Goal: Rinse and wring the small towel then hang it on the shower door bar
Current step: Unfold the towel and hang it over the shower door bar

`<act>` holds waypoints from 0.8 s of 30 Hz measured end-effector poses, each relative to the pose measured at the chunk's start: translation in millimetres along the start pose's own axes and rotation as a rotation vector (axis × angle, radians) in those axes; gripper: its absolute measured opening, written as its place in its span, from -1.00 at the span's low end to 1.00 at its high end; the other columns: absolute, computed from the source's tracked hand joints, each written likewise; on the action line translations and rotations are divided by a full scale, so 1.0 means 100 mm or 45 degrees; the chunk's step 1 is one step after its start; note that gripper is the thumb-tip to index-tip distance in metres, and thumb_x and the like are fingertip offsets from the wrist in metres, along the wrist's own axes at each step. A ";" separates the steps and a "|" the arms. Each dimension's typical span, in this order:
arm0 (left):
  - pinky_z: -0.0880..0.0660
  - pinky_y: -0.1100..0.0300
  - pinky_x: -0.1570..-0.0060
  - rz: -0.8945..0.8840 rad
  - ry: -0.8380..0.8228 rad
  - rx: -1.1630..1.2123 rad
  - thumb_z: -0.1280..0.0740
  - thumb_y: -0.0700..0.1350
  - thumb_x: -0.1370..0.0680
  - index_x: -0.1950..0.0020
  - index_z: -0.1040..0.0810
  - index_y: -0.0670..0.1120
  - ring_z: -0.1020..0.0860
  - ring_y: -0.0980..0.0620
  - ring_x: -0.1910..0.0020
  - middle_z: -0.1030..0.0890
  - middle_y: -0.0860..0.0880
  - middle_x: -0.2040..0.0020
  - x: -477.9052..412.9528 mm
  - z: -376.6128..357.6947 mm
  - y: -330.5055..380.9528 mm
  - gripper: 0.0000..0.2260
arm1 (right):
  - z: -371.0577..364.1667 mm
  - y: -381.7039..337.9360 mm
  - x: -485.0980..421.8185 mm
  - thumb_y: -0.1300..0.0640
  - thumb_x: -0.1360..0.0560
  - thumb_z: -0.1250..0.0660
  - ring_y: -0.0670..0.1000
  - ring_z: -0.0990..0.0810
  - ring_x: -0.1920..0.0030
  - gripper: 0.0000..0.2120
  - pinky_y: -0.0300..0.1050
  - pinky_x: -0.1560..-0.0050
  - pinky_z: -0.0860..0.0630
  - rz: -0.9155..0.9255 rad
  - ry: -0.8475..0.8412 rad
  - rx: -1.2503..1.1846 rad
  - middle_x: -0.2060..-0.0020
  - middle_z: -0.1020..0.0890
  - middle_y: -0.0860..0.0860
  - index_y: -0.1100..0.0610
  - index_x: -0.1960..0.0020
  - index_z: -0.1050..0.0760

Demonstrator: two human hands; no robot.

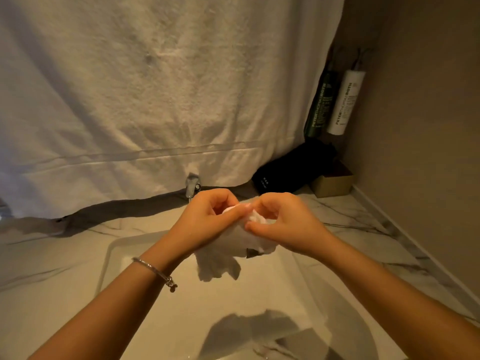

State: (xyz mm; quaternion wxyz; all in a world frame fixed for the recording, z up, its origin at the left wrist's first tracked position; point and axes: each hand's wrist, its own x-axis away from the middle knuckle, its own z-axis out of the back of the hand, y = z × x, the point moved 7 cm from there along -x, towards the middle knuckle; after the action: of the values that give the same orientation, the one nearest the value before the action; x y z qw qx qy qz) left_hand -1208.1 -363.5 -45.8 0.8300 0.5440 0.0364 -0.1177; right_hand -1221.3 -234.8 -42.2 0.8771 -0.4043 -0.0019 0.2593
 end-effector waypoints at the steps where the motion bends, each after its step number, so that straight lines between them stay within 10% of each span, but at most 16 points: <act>1: -0.49 0.14 0.27 0.005 -0.033 0.018 -0.39 0.07 -0.39 0.23 -0.60 -0.14 -0.55 0.01 0.32 -0.64 -0.24 0.24 -0.05 -0.03 0.03 -0.74 | 0.10 0.01 0.02 0.05 -0.36 -0.38 -0.07 -0.59 0.23 -0.86 -0.10 0.23 -0.57 0.003 0.034 0.002 0.27 -0.64 -0.03 0.08 0.12 -0.60; 5: -0.57 0.23 0.26 0.011 -0.268 0.152 -0.48 -0.02 -0.26 0.17 -0.64 -0.20 -0.63 -0.01 0.27 -0.68 -0.26 0.20 -0.17 -0.14 0.10 -0.71 | 0.23 0.12 0.11 0.18 -0.46 -0.26 -0.01 -0.53 0.33 -0.82 -0.16 0.32 -0.46 -0.104 -0.192 -0.239 0.33 -0.60 0.19 0.24 0.18 -0.60; 8: -0.55 0.31 0.32 -0.069 -0.311 0.185 -0.50 -0.17 -0.27 0.08 -0.58 -0.25 -0.64 0.04 0.31 -0.67 -0.23 0.28 -0.24 -0.14 0.14 -0.71 | 0.27 0.29 0.15 0.20 -0.48 -0.24 -0.16 -0.46 0.45 -0.76 -0.28 0.46 -0.37 -0.237 -0.185 -0.512 0.48 -0.53 -0.09 0.13 0.32 -0.58; 17: -0.47 0.22 0.34 -0.304 0.114 -0.105 -0.28 -0.14 -0.54 0.13 -0.52 -0.09 -0.54 0.08 0.36 -0.62 -0.08 0.28 -0.20 0.12 0.17 -0.93 | 0.34 0.78 0.16 0.12 -0.45 -0.33 -0.03 -0.59 0.31 -0.89 -0.10 0.29 -0.54 -0.497 -0.043 -0.444 0.34 -0.67 0.00 0.07 0.21 -0.61; 20: -0.51 0.09 0.26 -0.313 0.055 -0.067 -0.23 -0.14 -0.56 0.09 -0.51 -0.10 -0.56 -0.08 0.25 -0.61 -0.18 0.21 -0.20 0.01 0.25 -0.91 | 0.41 0.61 0.11 0.09 -0.47 -0.27 0.01 -0.63 0.07 -0.85 0.11 -0.01 -0.59 -0.296 -0.052 -0.206 0.09 -0.68 0.09 0.06 0.06 -0.61; 24: -0.43 0.25 0.31 -0.443 -0.019 -0.180 -0.22 -0.07 -0.56 0.15 -0.53 -0.05 -0.51 0.14 0.33 -0.57 0.03 0.31 -0.29 -0.17 0.54 -0.85 | 0.31 0.14 0.07 0.07 -0.40 -0.40 -0.06 -0.63 0.03 -0.82 -0.13 0.04 -0.60 -0.034 -0.127 -0.501 0.08 -0.66 -0.07 -0.04 0.00 -0.57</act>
State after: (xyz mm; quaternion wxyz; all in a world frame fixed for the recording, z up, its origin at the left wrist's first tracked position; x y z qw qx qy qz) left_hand -1222.3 -323.3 1.0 0.8334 0.4690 0.1318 -0.2608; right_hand -1228.1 -202.6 -32.8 0.7835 -0.5544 -0.1014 0.2618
